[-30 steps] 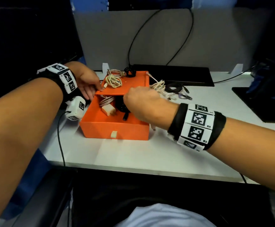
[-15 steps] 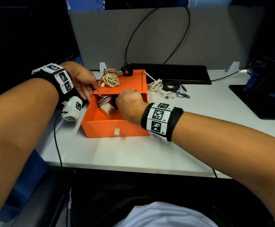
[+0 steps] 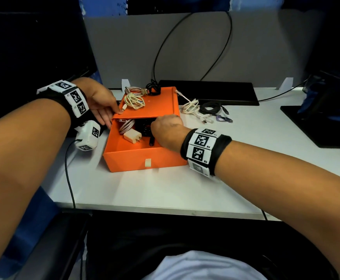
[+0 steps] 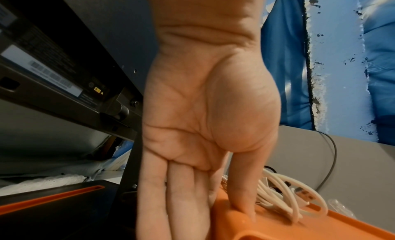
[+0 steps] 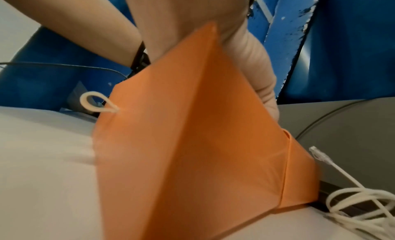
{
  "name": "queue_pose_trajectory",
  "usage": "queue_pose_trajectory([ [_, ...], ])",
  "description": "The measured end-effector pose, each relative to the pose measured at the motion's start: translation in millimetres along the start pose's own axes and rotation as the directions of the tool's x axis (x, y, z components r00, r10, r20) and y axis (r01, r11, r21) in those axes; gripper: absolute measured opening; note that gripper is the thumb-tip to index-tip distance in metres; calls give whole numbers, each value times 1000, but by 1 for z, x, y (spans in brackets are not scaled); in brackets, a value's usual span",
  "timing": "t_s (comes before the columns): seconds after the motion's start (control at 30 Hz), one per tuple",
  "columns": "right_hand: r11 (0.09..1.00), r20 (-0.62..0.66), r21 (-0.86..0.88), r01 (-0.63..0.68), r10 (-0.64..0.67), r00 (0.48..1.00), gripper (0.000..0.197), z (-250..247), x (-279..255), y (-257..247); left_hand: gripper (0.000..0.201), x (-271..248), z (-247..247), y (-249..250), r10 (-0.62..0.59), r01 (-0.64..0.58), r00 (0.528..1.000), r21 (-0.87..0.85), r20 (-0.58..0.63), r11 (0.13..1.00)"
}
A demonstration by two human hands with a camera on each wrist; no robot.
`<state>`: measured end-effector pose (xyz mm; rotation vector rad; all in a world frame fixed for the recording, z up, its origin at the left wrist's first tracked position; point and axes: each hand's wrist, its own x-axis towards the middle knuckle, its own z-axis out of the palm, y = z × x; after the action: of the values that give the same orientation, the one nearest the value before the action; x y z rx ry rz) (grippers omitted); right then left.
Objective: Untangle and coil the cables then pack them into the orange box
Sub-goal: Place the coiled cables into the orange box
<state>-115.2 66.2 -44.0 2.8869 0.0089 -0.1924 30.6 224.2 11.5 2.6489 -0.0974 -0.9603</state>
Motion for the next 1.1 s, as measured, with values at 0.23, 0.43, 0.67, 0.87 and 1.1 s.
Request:
queue_pose_trajectory([
  [0.23,932,-172,337,134,-79,982,13,-34,-14,53,35,2,-1,-1,18,-18,1000,-4,-14,1000],
  [0.43,959,-267,265,-102,175,948,28,-16,39,149,36,2,2,-1,2,-2,1000,1,-19,1000],
  [0.67,988,28,102,-119,117,993,39,48,57,199,36,2,-3,0,-4,4,1000,6,-11,1000],
  [0.87,953,76,257,-159,144,987,26,52,49,220,35,0,0,1,4,-4,1000,4,-9,1000],
  [1.1,733,78,655,-180,171,982,13,71,37,248,36,0,4,1,1,-1,1000,-4,-28,1000],
])
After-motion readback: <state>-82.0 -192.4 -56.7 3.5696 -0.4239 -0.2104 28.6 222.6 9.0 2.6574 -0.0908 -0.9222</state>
